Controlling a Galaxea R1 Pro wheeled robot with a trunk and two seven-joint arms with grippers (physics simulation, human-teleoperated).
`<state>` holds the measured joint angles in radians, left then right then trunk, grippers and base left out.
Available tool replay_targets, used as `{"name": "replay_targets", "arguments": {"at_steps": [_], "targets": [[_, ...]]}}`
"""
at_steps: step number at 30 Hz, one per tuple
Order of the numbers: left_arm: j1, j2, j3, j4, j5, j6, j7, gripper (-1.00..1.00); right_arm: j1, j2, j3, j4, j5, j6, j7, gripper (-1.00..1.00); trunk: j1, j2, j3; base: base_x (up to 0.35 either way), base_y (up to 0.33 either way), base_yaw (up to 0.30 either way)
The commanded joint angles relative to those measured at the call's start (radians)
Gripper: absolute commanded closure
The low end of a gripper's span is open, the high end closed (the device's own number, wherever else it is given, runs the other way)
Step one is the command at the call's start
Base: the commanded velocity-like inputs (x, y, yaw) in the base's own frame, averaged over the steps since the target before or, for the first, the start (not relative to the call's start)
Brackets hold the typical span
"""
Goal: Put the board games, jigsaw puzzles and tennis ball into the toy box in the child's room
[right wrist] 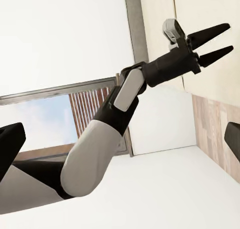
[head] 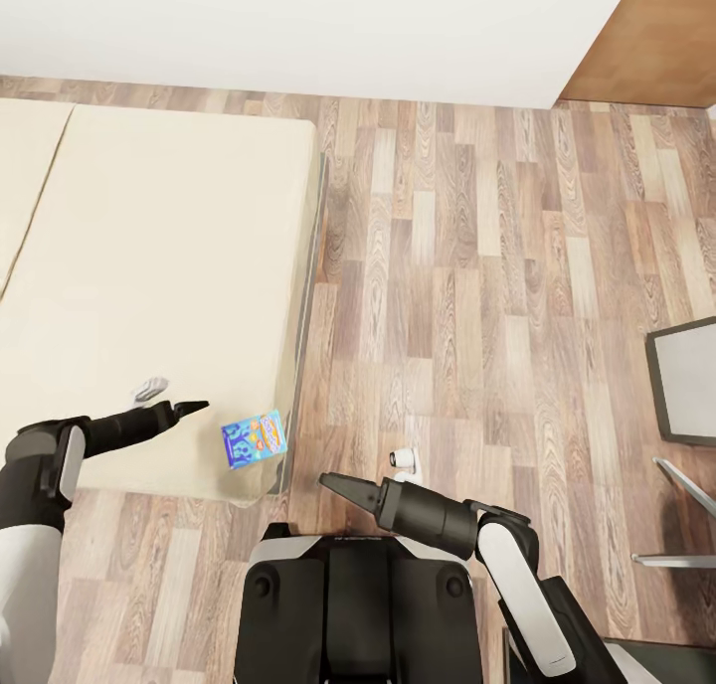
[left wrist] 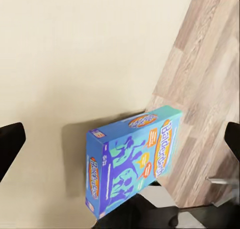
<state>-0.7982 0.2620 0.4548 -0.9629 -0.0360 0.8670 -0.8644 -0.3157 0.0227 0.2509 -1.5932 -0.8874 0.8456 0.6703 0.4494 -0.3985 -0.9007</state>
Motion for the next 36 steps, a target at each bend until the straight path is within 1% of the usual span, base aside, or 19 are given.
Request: {"name": "replay_targets", "arguments": {"at_steps": [1,5,10,11,12,13,17,18,20,21,23,25,26,27,28,29,30,32,36], "targets": [[0.0,0.008,0.001,0.0,-0.01,0.01,-0.079,-1.0,0.0,0.001,-0.001,0.001,-0.002,0.006,-0.003,-1.0,0.001,-0.001,-0.001,0.0,0.0,0.0],[0.001,0.011,0.001,0.0,-0.013,0.011,-0.129,-1.0,0.0,0.0,-0.002,0.001,-0.002,0.006,-0.004,-1.0,0.001,-0.001,-0.001,0.0,0.0,0.0],[0.016,0.014,0.001,-0.005,-0.011,0.012,-0.189,-1.0,0.0,0.0,-0.026,0.001,-0.004,0.007,-0.002,-1.0,0.001,-0.001,-0.001,0.0,0.0,0.0],[0.021,0.025,0.0,-0.008,-0.012,0.012,-0.249,-1.0,0.0,-0.001,-0.031,0.001,-0.003,0.007,0.0,-1.0,0.001,-0.001,-0.001,0.0,0.0,0.0],[0.025,0.032,0.0,-0.008,-0.012,0.012,-0.278,-1.0,0.0,-0.001,-0.033,0.001,-0.003,0.006,0.001,-1.0,0.001,-0.001,-0.001,0.0,0.0,0.0],[0.029,0.035,0.0,-0.009,-0.011,0.012,-0.295,-1.0,0.0,-0.001,-0.033,0.001,-0.003,0.006,0.001,-1.0,0.001,-0.001,0.0,0.0,0.0,0.0],[0.052,0.047,-0.001,-0.015,-0.013,0.011,-0.436,-1.0,0.001,-0.004,-0.039,0.0,-0.002,0.006,0.004,-1.0,0.001,-0.001,0.005,0.0,0.0,0.0],[0.053,0.047,-0.001,-0.015,-0.014,0.011,-0.45,-1.0,0.001,-0.005,-0.042,0.0,-0.003,0.006,0.005,-1.0,0.001,-0.001,0.006,0.0,0.0,0.0],[0.069,0.048,-0.002,-0.014,-0.014,0.011,-0.489,-1.0,-0.001,-0.009,-0.065,0.0,-0.003,0.008,0.006,-1.0,0.001,-0.001,0.009,0.0,0.0,0.0],[0.076,0.048,-0.001,-0.014,-0.014,0.011,-0.495,-1.0,-0.002,-0.01,-0.069,0.0,-0.004,0.008,0.006,-1.0,0.001,-0.001,0.011,0.0,0.0,0.0],[0.107,0.053,0.001,-0.014,-0.012,0.01,-0.514,-1.0,-0.003,-0.013,-0.081,0.0,-0.003,0.008,0.006,-1.0,0.001,-0.001,0.014,0.0,0.0,0.0],[0.136,0.067,0.002,-0.013,-0.011,0.01,-0.534,-1.0,-0.004,-0.022,-0.091,0.001,-0.002,0.009,0.007,-1.0,0.001,-0.001,0.018,0.0,0.0,0.0],[0.158,0.08,0.002,-0.013,-0.009,0.009,-0.551,-1.0,-0.004,-0.033,-0.099,0.002,-0.002,0.008,0.007,-1.0,0.001,-0.001,0.019,0.0,0.0,0.0],[0.169,0.086,0.003,-0.012,-0.008,0.008,-0.561,-1.0,-0.004,-0.041,-0.103,0.003,-0.002,0.008,0.008,-1.0,0.001,-0.001,0.021,0.0,0.0,0.0],[0.191,0.098,0.005,-0.011,-0.007,0.006,-0.583,-1.0,-0.004,-0.058,-0.111,0.003,-0.002,0.008,0.008,-1.0,0.001,-0.001,0.022,0.0,0.0,0.0],[0.201,0.103,0.007,-0.011,-0.007,0.005,-0.595,-1.0,-0.005,-0.067,-0.114,0.003,-0.002,0.007,0.009,-1.0,0.001,-0.001,0.024,0.0,0.0,0.0],[0.219,0.112,0.015,-0.01,-0.006,0.003,-0.616,-1.0,-0.005,-0.082,-0.118,0.003,-0.002,0.003,0.01,-1.0,0.001,-0.001,0.026,0.0,0.0,0.0],[0.236,0.119,0.033,-0.011,-0.006,0.0,-0.639,-1.0,-0.005,-0.097,-0.122,0.004,-0.003,-0.012,0.01,-1.0,0.001,-0.001,0.029,0.0,0.0,0.0],[0.249,0.123,0.056,-0.014,-0.006,0.0,-0.654,-1.0,-0.005,-0.11,-0.126,0.005,-0.003,-0.036,0.01,-1.0,0.001,-0.001,0.036,0.0,0.0,0.0]]}}
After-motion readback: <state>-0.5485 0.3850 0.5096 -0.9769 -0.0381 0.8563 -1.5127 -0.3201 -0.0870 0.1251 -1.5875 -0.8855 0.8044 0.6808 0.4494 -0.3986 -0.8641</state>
